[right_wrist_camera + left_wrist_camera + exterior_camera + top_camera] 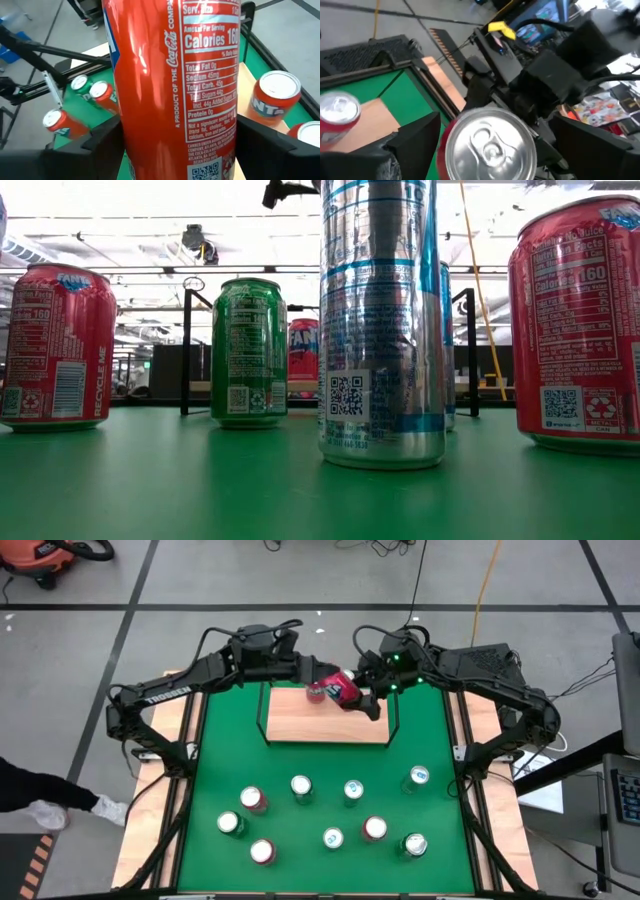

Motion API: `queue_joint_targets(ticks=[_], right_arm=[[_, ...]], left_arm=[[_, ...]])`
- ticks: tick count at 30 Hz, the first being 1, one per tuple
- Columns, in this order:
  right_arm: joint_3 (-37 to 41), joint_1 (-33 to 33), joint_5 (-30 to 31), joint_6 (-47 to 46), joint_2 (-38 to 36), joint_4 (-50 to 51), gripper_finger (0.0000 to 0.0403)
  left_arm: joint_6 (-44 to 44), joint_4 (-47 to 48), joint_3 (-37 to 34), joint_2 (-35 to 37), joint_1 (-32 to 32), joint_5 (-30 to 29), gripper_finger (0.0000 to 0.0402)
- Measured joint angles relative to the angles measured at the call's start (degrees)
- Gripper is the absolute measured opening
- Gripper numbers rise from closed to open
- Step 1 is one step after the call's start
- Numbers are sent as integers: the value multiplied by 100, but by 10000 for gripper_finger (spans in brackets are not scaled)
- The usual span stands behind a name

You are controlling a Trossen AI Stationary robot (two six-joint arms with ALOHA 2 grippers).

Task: Place canned beverage on shelf
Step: Put the red soda can on the shelf aligned with the other left red soda can

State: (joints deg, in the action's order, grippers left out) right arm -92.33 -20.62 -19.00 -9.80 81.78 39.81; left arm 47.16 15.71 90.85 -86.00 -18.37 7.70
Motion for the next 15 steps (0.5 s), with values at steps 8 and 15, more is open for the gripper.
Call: queue_joint_targets(ticks=[8, 15], right_arm=[[0, -52, -482, -183, 0, -136, 294], [0, -156, -1014, -323, -9, -221, 294]], left_arm=[[-761, 45, 0, -4, -4, 468, 345], [-1466, -97, -7, 35, -11, 930, 341]])
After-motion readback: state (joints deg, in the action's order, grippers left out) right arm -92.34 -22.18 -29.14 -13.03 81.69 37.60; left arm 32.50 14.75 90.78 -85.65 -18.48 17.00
